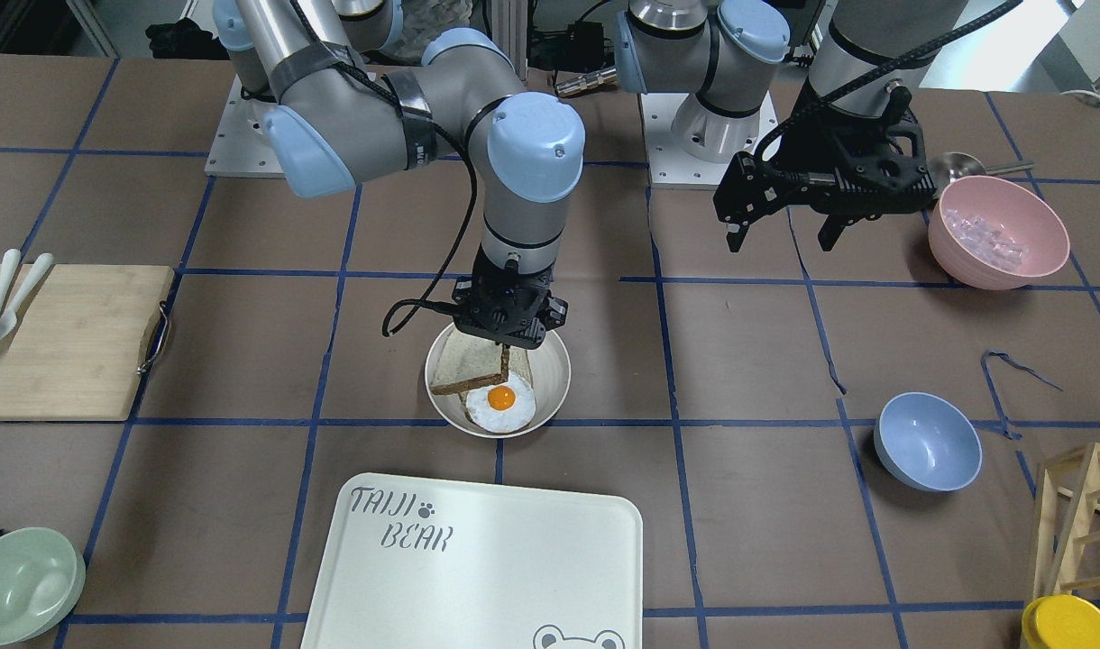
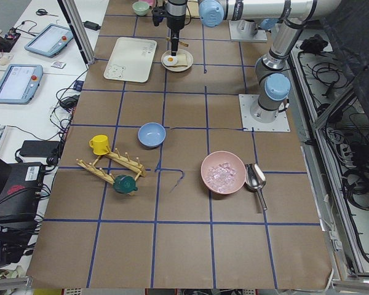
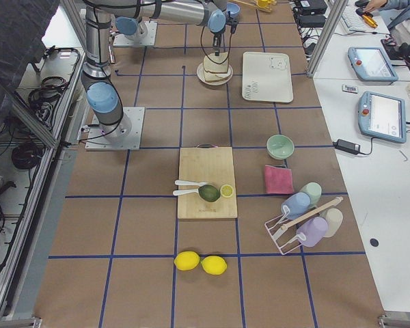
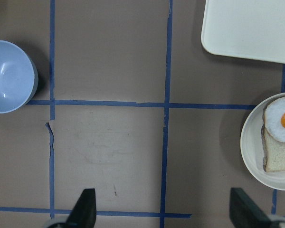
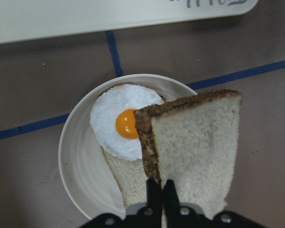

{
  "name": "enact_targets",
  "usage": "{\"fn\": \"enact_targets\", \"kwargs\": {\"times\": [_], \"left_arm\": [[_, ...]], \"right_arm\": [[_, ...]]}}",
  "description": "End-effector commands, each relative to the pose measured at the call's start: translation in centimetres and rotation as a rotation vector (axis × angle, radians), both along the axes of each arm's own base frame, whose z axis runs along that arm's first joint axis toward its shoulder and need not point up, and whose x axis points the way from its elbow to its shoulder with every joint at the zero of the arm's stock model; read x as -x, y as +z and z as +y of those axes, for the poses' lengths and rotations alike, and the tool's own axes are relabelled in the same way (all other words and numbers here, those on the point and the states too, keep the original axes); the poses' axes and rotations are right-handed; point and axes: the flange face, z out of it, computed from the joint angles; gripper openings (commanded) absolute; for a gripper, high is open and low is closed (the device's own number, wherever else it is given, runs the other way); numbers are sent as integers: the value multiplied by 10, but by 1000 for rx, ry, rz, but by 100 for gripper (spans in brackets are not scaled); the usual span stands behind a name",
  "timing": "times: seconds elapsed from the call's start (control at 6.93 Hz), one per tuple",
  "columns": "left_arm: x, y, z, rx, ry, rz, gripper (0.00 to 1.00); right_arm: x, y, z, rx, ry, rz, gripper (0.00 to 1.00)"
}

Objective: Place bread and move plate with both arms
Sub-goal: 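Carry the bread slice with the right gripper over the egg plate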

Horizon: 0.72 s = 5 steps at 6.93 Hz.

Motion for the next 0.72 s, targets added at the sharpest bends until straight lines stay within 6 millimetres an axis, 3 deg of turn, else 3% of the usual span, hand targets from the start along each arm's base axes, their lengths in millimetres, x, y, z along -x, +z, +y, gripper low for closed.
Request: {"fn": "enact_targets", "kwargs": {"times": [0.0, 0.58], "left_arm": [[0, -1, 0, -2, 0, 0, 100], [1, -4, -3, -7, -5, 4, 100]], "right_arm": [[-8, -18, -5, 30, 69, 28, 0], [-11, -36, -6, 2, 96, 39, 0]]}}
